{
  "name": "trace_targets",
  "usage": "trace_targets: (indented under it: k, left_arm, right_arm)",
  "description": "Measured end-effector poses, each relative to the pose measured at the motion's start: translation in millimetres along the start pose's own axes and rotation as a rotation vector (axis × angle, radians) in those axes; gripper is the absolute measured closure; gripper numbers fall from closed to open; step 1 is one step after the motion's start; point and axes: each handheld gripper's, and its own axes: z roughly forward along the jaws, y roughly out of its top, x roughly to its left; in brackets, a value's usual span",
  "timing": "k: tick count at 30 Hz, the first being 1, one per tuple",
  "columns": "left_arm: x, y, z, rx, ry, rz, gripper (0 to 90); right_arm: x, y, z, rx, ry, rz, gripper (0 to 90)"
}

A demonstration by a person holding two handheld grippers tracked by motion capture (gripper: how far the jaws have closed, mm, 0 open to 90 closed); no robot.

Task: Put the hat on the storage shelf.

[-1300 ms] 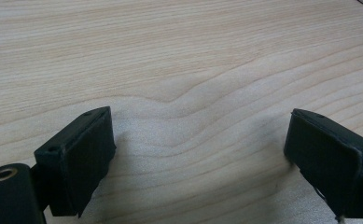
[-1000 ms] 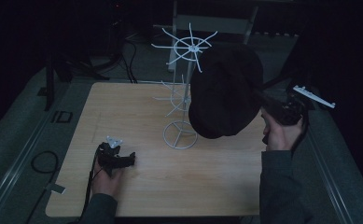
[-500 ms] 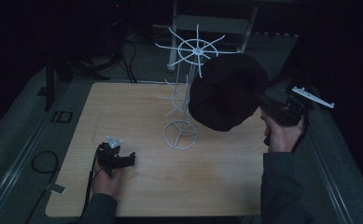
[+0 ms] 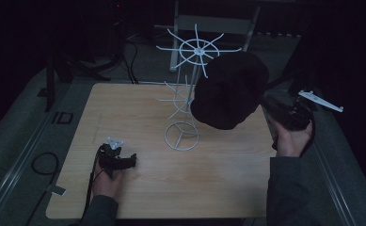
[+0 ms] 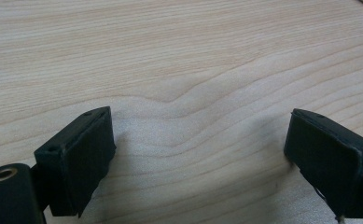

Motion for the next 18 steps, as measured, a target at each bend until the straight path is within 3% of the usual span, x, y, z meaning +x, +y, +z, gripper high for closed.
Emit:
trace_targets:
  k: [1, 3, 5, 9, 18]
  left_arm:
    - [-0.1, 0.0, 0.1, -0.001, 0.0, -0.001, 9.1]
    - [0.0, 0.0, 0.0, 0.0, 0.0, 0.0, 9.1]
    - [0.0, 0.0, 0.0, 0.0, 0.0, -0.001, 9.1]
    - [0.0, 0.0, 0.0, 0.0, 0.0, -0.001, 9.1]
    - [0.0, 0.0, 0.0, 0.0, 0.0, 0.0, 9.1]
  right_arm:
    - [-1.0, -1.4, 0.1, 0.005, -0.008, -0.006, 55.6]
    - [-2.1, -5.2, 0.4, 0.034, -0.018, -0.014, 68.3]
    - [-2.0, -8.8, 1.0, 0.05, -0.042, -0.031, 75.4]
    - [-3.6, -14.7, 4.1, 0.095, -0.082, -0.046, 85.7]
    - [-6.0, -25.2, 8.3, 0.138, -0.105, -0.056, 90.0]
